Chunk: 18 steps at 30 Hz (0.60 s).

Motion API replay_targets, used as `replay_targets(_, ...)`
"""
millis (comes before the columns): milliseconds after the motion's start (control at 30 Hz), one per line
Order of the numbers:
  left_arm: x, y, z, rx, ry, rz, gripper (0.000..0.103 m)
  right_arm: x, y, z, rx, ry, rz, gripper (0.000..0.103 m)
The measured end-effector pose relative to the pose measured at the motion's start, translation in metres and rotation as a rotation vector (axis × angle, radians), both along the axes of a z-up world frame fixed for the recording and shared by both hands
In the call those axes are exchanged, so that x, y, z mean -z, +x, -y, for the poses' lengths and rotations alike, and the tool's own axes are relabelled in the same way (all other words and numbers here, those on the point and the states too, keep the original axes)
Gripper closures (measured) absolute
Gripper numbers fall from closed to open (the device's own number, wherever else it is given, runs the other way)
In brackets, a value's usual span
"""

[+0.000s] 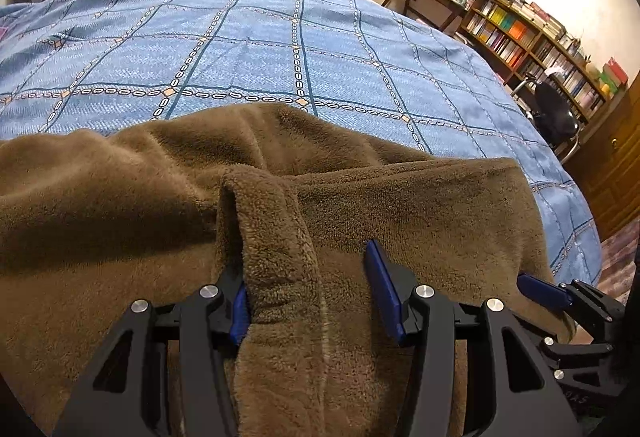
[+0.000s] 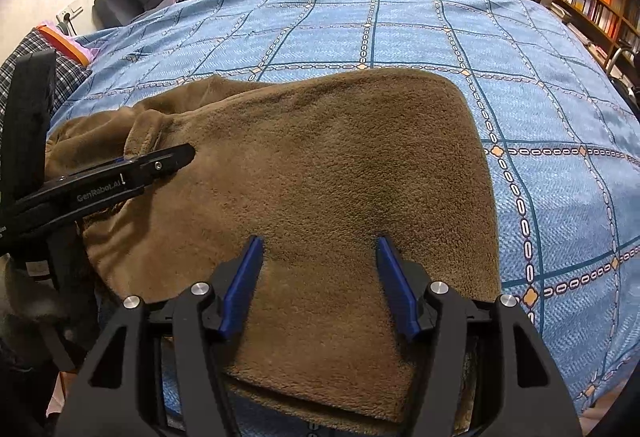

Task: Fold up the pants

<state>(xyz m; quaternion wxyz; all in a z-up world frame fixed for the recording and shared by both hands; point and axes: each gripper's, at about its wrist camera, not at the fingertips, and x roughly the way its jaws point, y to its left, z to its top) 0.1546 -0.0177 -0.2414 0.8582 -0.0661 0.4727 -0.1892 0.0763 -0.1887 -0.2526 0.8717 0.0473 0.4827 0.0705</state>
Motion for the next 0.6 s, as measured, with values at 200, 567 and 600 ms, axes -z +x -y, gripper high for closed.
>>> replay_targets(200,-0.016,-0.009,-0.007,-0.012,-0.053,-0.008,0.046,-0.001,0.000,0.000,0.005,-0.008,-0.010,0.041)
replay_targets(567,-0.046,-0.039,-0.045,-0.107,-0.049,0.043,0.027,-0.007,-0.003,0.007,0.032,0.081,0.012,0.033)
replay_targets(600,-0.047,-0.041,-0.052,-0.122,-0.049,0.043,0.027,-0.009,-0.004,0.007,0.034,0.090,0.019,0.033)
